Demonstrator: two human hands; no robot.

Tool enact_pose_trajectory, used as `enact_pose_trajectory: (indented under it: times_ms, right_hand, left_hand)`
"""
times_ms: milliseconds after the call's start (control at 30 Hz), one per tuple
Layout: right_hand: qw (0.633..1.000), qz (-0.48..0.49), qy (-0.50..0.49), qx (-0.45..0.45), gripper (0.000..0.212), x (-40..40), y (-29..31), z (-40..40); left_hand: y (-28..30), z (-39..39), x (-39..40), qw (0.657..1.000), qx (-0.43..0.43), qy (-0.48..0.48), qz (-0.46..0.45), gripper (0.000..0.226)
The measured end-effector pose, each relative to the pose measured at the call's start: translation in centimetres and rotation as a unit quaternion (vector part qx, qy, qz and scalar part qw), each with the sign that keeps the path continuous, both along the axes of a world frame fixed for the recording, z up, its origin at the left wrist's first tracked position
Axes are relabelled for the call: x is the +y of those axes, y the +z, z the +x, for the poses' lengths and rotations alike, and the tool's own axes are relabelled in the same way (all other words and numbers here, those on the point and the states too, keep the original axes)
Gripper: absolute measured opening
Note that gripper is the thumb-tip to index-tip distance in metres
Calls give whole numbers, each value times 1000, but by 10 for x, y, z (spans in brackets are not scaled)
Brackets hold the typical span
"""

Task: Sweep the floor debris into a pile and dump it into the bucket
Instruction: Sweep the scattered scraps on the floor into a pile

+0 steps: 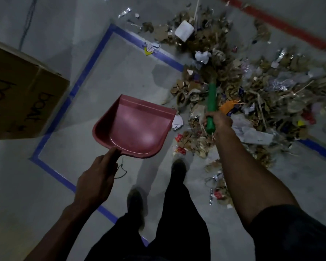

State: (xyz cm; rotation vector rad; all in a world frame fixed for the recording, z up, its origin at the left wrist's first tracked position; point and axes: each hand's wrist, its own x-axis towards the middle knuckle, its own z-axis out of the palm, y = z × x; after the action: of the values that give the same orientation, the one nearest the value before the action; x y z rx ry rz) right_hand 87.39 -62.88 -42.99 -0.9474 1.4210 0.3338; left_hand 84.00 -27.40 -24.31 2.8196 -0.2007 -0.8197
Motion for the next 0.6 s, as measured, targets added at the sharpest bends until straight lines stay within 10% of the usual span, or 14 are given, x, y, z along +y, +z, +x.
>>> enact_pose_trajectory:
  times_ms: [133,300,600]
  right_hand:
    - [996,-80,-31,36,89,-62,-79,-13]
    - [987,-133,-84,-13,14,-27,33,-23]
    - [989,-93,84,-73,56,117,117,-119]
  left_hand:
    - [-9,4,-15,1000,-11,2,-12,56]
    - [-14,7,-27,999,-29,8,-31,53]
    - [-2,0,-28,998,-43,24,-47,51]
